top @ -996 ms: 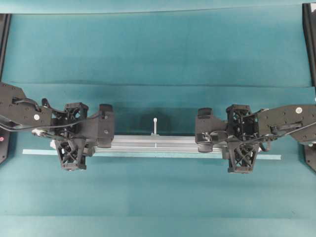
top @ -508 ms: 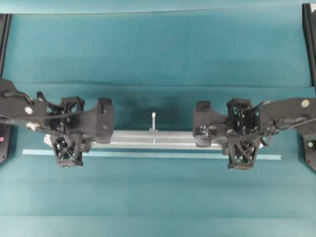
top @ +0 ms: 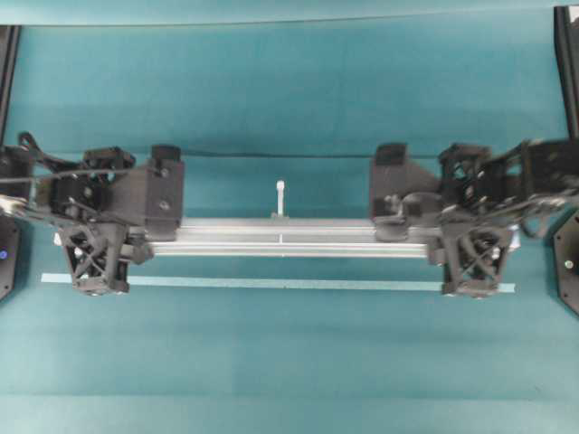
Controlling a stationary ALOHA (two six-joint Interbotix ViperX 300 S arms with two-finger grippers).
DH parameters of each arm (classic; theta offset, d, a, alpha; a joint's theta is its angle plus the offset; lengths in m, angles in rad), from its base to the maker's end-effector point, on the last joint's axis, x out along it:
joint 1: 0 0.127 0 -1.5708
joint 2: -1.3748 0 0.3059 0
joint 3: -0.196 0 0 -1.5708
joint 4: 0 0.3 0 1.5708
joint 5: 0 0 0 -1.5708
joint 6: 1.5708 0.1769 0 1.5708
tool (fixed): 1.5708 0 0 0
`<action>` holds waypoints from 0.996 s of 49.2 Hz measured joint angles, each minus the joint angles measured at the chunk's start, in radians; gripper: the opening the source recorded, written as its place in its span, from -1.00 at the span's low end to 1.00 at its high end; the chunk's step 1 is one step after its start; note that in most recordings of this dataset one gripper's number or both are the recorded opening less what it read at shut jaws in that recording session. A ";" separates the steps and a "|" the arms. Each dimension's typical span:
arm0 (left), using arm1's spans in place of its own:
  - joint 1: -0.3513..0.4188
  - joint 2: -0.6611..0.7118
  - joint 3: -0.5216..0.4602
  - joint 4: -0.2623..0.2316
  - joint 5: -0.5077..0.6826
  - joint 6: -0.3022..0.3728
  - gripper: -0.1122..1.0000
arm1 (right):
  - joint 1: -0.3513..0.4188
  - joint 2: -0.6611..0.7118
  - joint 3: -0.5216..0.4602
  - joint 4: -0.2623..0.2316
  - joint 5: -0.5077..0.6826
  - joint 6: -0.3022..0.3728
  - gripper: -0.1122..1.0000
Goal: Lift the large metal rail with both hands.
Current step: 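Raise the rail upward off the table with both grippers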
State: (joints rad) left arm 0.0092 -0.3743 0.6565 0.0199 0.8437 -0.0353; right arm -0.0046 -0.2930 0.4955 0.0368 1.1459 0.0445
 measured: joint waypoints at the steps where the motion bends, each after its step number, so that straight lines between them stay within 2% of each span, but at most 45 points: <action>1: -0.002 -0.005 -0.005 -0.002 0.006 0.002 -0.15 | -0.002 -0.003 -0.009 0.002 0.012 0.000 -0.12; 9: -0.006 -0.032 -0.074 0.000 0.069 -0.002 -0.15 | -0.002 -0.008 -0.078 0.020 0.112 0.002 -0.12; 24: -0.011 -0.051 -0.239 0.000 0.290 -0.002 -0.15 | 0.000 -0.005 -0.230 0.023 0.252 0.014 -0.12; 36: -0.029 -0.044 -0.322 0.000 0.370 -0.005 -0.15 | 0.023 0.021 -0.357 0.029 0.394 0.055 -0.12; 49: -0.029 -0.005 -0.425 -0.002 0.479 -0.003 -0.15 | 0.026 0.025 -0.399 0.032 0.425 0.061 -0.12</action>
State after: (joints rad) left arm -0.0199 -0.3789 0.2316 0.0184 1.3223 -0.0383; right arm 0.0215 -0.2684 0.0966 0.0690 1.5708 0.1058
